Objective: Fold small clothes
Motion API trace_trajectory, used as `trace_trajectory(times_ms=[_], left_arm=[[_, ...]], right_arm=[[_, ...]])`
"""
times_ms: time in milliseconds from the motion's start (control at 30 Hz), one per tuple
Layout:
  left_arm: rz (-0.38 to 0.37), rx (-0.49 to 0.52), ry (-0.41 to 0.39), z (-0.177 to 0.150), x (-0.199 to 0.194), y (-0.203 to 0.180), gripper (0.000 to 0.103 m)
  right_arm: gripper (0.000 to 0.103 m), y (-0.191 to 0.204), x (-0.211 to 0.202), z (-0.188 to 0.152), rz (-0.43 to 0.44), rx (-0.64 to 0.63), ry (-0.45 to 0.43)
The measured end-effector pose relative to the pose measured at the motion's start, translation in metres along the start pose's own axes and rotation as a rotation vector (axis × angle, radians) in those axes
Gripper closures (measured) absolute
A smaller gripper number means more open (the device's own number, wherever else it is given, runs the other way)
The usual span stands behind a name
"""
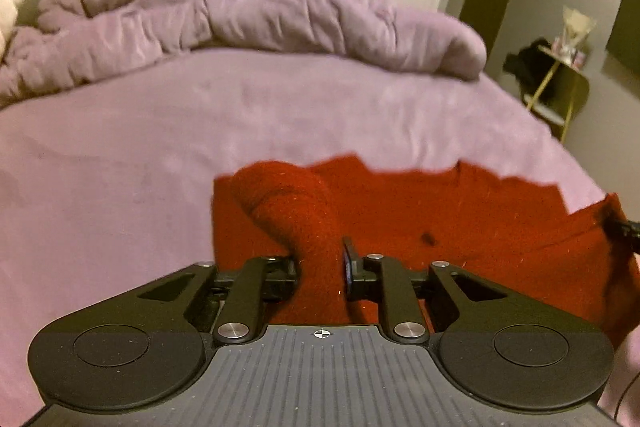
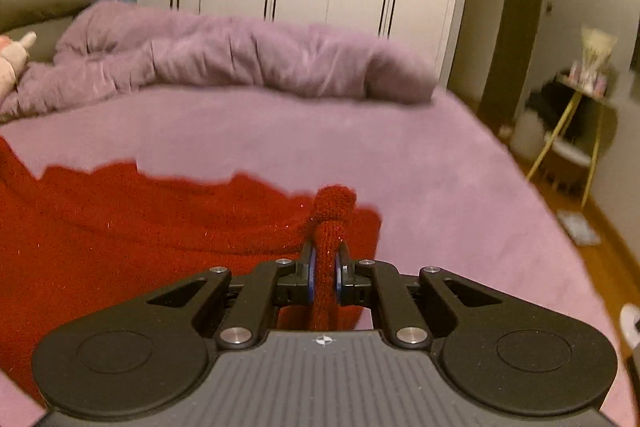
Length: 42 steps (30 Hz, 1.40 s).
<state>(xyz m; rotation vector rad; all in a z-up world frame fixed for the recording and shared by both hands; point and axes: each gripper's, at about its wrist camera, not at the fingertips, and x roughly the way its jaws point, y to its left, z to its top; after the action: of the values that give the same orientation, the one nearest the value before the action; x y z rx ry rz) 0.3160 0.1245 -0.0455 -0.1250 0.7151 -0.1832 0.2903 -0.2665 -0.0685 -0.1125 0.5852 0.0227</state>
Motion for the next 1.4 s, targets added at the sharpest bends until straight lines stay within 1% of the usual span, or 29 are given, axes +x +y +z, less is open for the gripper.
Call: trace_trajectory(times_ms=[67,100,133,167,200,233,300,367,433,500,533,633,700,800,933,1067,1200,1267,1300,1367,1400], left_arm=[[0.005,0.005,0.014,-0.006,0.008,0.001,0.065],[0.008,0.009,0.024,-0.007,0.013,0.002,0.061],[0.016,0.009,0.029,-0.009,0.016,0.003,0.062],[0.02,0.011,0.037,-0.01,0.018,0.005,0.064],[0.026,0.01,0.043,-0.01,0.019,0.006,0.078],[0.037,0.009,0.046,-0.009,0.019,0.006,0.087],[0.046,0.01,0.019,-0.006,0.009,0.007,0.087],[0.061,0.013,-0.043,0.006,-0.004,0.007,0.087],[0.076,-0.007,-0.098,0.022,-0.012,0.006,0.087],[0.102,-0.017,-0.141,0.038,-0.011,0.005,0.087],[0.126,-0.021,-0.158,0.045,-0.008,0.004,0.087],[0.169,-0.037,-0.189,0.06,0.006,0.003,0.087],[0.192,-0.03,-0.2,0.064,0.02,0.0,0.087],[0.244,0.007,-0.195,0.063,0.045,-0.005,0.087],[0.297,0.022,-0.141,0.051,0.08,-0.006,0.087],[0.328,0.034,-0.088,0.037,0.103,-0.006,0.086],[0.347,0.04,-0.061,0.03,0.11,-0.004,0.081],[0.358,0.03,-0.053,0.03,0.112,-0.001,0.071],[0.362,0.025,-0.049,0.03,0.113,0.0,0.069],[0.375,0.015,-0.044,0.03,0.112,0.001,0.061],[0.381,0.012,-0.045,0.031,0.112,0.002,0.058]], right_arm=[[0.092,0.002,0.01,-0.007,0.004,-0.012,0.043],[0.092,0.004,0.016,-0.01,0.007,-0.02,0.065],[0.092,0.005,0.022,-0.012,0.017,-0.028,0.083],[0.092,0.007,0.024,-0.015,0.012,-0.038,0.09],[0.093,0.009,0.025,-0.016,-0.001,-0.051,0.093],[0.096,0.012,0.025,-0.016,-0.006,-0.067,0.088],[0.097,0.017,0.017,-0.014,-0.012,-0.104,0.045],[0.098,0.021,0.002,-0.007,-0.067,-0.156,-0.054],[0.098,0.022,-0.003,0.005,-0.113,-0.168,-0.132],[0.098,0.024,0.003,0.017,-0.157,-0.172,-0.16],[0.098,0.024,0.007,0.022,-0.18,-0.168,-0.169],[0.098,0.025,0.027,0.037,-0.233,-0.146,-0.182],[0.098,0.024,0.04,0.044,-0.251,-0.132,-0.178],[0.098,0.026,0.062,0.046,-0.278,-0.126,-0.162],[0.098,0.031,0.088,0.034,-0.308,-0.137,-0.131],[0.097,0.031,0.107,0.021,-0.317,-0.124,-0.09],[0.097,0.032,0.116,0.012,-0.312,-0.13,-0.074],[0.096,0.03,0.118,0.009,-0.306,-0.129,-0.07],[0.095,0.029,0.119,0.009,-0.297,-0.124,-0.063],[0.091,0.026,0.123,0.009,-0.288,-0.108,-0.047],[0.088,0.024,0.123,0.008,-0.286,-0.102,-0.045]])
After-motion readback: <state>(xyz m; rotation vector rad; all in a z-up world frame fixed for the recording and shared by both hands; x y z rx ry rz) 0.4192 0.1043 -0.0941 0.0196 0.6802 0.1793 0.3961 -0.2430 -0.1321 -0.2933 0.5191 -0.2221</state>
